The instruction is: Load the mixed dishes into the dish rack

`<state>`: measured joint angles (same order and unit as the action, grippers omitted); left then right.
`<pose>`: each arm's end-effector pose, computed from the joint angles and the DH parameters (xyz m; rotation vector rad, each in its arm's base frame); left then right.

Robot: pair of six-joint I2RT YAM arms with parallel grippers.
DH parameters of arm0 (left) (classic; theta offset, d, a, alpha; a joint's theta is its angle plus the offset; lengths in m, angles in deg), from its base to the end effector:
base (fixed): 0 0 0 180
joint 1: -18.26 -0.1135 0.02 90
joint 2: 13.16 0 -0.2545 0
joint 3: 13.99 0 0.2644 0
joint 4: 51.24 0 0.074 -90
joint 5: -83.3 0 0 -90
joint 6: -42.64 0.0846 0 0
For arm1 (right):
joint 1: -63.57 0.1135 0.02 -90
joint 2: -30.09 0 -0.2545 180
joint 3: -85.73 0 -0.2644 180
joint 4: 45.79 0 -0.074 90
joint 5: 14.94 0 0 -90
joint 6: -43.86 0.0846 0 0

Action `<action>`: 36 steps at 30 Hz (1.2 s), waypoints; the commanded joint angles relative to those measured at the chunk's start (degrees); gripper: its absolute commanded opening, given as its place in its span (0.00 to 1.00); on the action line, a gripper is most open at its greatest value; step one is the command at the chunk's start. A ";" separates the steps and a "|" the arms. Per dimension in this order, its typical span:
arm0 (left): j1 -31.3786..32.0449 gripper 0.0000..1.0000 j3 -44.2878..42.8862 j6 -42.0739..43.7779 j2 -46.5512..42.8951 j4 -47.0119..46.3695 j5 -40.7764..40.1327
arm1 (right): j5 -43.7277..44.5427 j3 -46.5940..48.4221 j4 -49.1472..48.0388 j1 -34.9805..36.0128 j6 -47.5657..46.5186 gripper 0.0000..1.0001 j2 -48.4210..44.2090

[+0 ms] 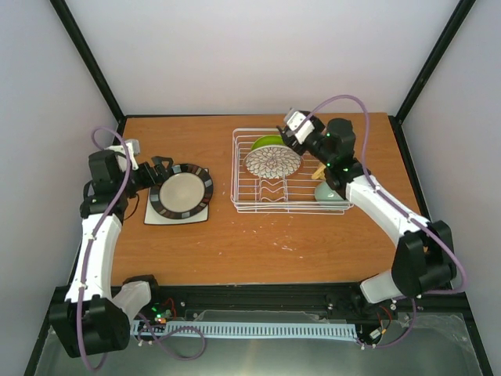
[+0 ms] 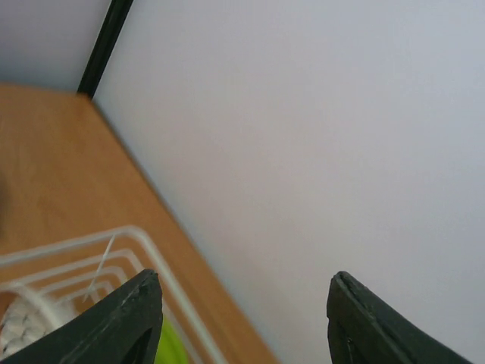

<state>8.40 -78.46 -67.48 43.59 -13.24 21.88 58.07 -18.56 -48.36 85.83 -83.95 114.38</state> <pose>0.2735 0.0065 0.2871 -0.2427 2.0752 -0.6306 0.3702 0.1783 0.3111 -1.0219 1.3225 0.0434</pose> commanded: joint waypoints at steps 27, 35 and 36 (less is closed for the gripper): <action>-20.72 0.85 11.23 -0.23 20.60 2.15 16.02 | -1.43 -18.02 15.41 -0.20 41.29 0.56 -42.35; -20.72 0.74 12.81 -2.25 26.67 -0.94 15.91 | -1.69 -19.20 15.15 -0.23 41.38 0.57 -44.55; -20.74 0.76 12.94 -2.57 27.15 -1.43 15.75 | -1.65 -19.25 14.94 -0.22 41.40 0.57 -44.61</action>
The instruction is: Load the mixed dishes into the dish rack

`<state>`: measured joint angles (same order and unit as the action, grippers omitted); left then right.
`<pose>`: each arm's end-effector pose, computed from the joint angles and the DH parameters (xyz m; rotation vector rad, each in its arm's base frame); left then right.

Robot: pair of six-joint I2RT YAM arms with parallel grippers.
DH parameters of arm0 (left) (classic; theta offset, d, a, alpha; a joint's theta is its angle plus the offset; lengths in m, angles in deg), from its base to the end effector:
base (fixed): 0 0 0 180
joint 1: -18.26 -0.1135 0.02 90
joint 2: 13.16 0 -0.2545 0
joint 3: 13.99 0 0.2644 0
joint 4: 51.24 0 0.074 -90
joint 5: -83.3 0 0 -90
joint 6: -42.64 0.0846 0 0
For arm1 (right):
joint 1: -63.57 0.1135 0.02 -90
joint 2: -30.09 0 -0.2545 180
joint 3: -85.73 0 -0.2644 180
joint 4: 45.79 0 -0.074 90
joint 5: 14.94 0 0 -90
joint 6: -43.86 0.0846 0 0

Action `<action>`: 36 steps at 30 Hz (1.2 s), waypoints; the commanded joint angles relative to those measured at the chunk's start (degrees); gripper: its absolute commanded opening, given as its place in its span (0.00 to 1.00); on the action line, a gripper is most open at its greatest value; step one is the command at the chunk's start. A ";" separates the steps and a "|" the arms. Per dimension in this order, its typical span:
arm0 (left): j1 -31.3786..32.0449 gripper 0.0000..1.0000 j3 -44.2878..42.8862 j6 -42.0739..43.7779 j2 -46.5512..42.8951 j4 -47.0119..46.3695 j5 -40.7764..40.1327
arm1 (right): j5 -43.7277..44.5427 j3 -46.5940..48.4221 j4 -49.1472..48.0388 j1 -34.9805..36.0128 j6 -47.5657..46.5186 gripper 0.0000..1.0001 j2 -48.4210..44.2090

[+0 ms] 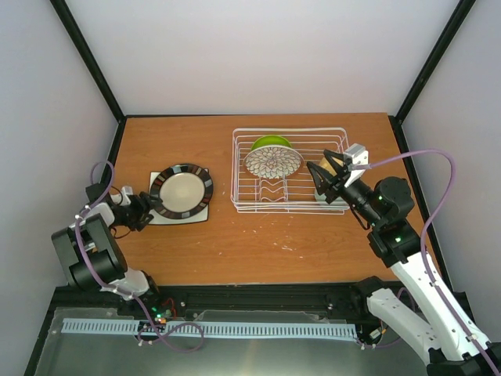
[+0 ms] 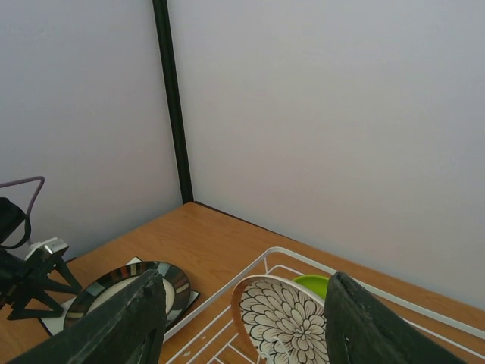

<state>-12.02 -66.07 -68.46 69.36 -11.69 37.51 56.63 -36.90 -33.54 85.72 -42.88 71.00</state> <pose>0.2550 0.0806 0.1054 -0.9460 2.3903 -1.0019 0.2076 0.1134 0.3664 -0.5070 1.4439 0.5954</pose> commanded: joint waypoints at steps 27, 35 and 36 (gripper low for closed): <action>-0.30 0.26 1.42 -4.61 14.91 -12.21 4.04 | -2.38 -0.74 -3.67 -0.10 1.03 0.57 2.08; -0.30 0.09 1.60 -4.56 15.75 -12.54 4.15 | -2.66 -0.96 -3.20 -0.10 1.08 0.57 1.35; -0.30 0.04 1.62 -4.56 15.84 -12.55 4.14 | -2.64 -1.03 -3.09 -0.09 1.00 0.57 1.21</action>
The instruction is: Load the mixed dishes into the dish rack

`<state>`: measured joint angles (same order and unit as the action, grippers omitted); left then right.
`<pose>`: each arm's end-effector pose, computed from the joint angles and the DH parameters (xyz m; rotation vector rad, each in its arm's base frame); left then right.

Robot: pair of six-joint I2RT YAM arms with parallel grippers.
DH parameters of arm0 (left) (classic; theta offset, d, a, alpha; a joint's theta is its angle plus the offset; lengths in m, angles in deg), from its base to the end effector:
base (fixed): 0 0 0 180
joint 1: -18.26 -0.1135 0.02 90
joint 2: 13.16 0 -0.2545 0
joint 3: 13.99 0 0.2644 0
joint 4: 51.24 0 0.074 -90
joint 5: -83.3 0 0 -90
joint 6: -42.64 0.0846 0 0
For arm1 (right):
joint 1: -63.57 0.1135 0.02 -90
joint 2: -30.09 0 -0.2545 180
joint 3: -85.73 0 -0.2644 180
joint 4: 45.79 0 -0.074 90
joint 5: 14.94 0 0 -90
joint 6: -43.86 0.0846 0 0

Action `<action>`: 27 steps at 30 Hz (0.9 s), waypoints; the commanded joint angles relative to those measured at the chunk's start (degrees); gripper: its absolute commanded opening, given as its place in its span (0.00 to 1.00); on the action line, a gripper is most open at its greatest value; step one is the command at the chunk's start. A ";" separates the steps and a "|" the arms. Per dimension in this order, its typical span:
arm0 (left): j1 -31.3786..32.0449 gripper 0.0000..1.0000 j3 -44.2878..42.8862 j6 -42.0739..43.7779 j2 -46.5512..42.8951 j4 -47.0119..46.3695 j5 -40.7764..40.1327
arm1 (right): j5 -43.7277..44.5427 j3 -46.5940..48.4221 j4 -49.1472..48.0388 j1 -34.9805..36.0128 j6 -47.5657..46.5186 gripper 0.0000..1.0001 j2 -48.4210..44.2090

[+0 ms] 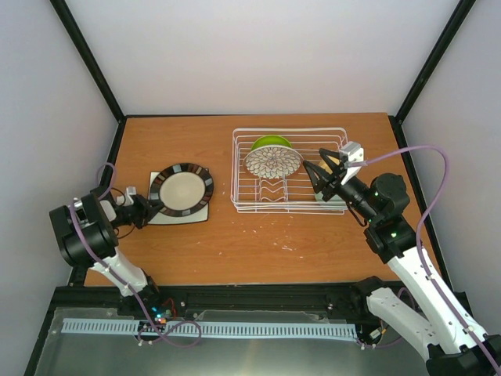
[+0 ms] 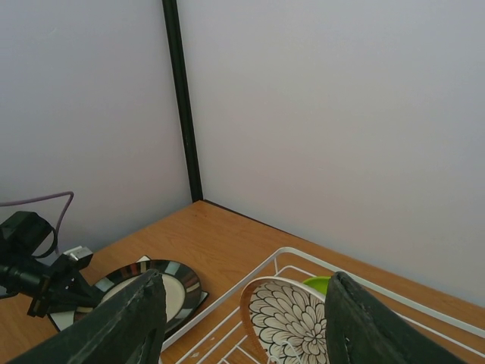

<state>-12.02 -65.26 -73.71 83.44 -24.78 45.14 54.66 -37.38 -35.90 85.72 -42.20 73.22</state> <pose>0.2707 0.0810 0.0583 -1.0312 2.3312 -1.2204 0.2149 0.1193 0.3607 -0.5269 1.4476 0.6305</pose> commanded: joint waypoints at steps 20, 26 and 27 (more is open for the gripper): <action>-0.30 0.01 1.16 0.59 -13.55 0.47 5.39 | -5.71 -0.25 -4.85 -0.09 2.97 0.55 1.42; -0.30 0.01 -1.83 0.43 -19.16 1.51 8.83 | -12.18 2.35 -5.91 -0.09 3.56 0.54 6.42; -0.30 0.01 -2.38 0.11 -20.19 1.28 9.60 | -13.57 2.94 -5.99 -0.11 3.61 0.54 7.48</action>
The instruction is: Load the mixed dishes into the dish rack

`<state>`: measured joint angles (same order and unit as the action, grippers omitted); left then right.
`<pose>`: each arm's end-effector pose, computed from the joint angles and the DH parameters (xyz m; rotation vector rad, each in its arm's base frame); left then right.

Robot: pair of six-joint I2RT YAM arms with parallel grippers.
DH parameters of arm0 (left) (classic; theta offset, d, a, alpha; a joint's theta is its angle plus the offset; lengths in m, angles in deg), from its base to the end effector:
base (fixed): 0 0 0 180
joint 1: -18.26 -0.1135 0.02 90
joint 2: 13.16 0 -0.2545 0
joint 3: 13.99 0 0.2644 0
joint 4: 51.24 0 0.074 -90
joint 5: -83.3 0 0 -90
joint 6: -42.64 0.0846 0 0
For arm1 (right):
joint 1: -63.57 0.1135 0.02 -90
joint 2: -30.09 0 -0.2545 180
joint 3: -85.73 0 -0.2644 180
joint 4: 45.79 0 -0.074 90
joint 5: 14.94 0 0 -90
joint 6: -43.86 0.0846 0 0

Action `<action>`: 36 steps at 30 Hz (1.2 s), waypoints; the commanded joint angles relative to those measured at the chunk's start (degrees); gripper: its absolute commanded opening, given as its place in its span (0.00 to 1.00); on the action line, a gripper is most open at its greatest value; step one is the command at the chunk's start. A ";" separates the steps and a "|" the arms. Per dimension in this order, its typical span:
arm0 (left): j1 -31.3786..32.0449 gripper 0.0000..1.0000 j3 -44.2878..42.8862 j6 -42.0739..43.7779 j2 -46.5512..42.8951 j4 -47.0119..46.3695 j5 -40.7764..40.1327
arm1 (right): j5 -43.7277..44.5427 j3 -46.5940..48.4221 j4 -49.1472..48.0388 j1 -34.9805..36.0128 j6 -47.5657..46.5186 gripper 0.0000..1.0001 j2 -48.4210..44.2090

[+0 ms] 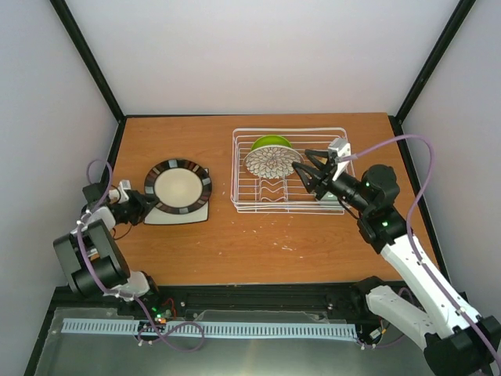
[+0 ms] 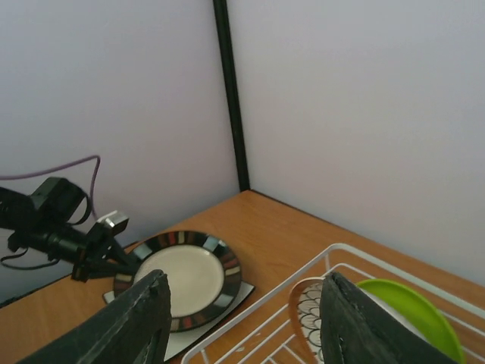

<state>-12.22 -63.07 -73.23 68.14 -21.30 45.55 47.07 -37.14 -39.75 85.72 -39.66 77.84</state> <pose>0.2614 0.0762 0.1129 -0.8738 2.2476 -1.1492 0.2242 0.1341 0.3536 -0.6038 1.4482 0.7639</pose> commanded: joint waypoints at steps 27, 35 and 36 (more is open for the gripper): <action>7.59 0.01 -19.68 -0.15 -34.99 2.65 13.74 | -46.11 37.61 14.34 2.02 6.29 0.54 45.97; 7.94 0.01 -20.07 -1.38 -36.82 2.47 15.80 | -44.75 42.73 14.87 3.87 6.97 0.54 50.16; 8.05 0.01 -19.70 -1.86 -37.21 1.86 16.19 | -44.64 43.45 14.82 4.13 7.21 0.54 50.69</action>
<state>-4.46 -79.38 -73.80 33.56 -14.22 56.94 3.16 2.94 -25.08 88.78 -33.83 126.86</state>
